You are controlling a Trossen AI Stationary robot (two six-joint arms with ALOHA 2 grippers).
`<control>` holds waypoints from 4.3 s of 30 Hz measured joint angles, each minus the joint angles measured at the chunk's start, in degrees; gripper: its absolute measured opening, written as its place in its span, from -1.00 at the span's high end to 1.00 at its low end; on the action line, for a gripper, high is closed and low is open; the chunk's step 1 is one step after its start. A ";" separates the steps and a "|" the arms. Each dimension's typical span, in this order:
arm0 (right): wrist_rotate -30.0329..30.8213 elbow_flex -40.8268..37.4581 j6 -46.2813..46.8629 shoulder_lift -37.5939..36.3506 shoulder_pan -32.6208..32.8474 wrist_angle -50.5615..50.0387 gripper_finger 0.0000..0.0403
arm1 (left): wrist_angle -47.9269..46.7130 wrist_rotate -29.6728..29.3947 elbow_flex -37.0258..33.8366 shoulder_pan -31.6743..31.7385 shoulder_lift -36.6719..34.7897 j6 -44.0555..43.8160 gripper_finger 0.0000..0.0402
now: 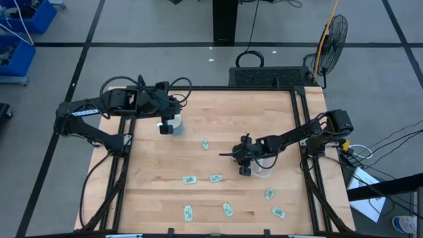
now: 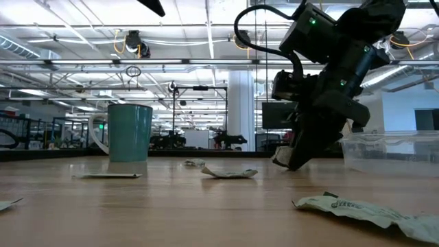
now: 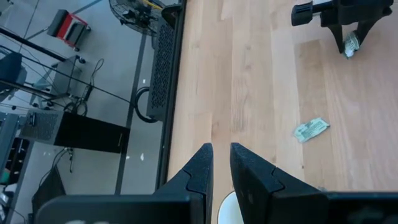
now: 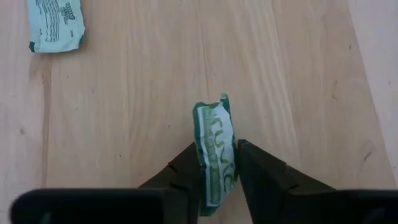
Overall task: Pick and place Stevia / Truvia into bins
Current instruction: Put the white stevia packet into the container, then put the stevia packet into the container
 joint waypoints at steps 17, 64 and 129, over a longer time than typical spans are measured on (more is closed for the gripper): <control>10.49 -0.04 0.60 -13.17 1.48 -4.04 0.95 | -0.09 0.09 0.00 -0.02 -0.02 0.00 0.70; 5.73 6.86 17.52 -26.21 4.19 -38.56 0.40 | -2.13 3.09 0.00 -0.01 -0.01 -7.67 0.70; 10.43 7.01 -15.23 -12.77 -4.83 -0.09 0.40 | 69.18 14.06 -43.12 -0.59 30.77 7.97 -0.03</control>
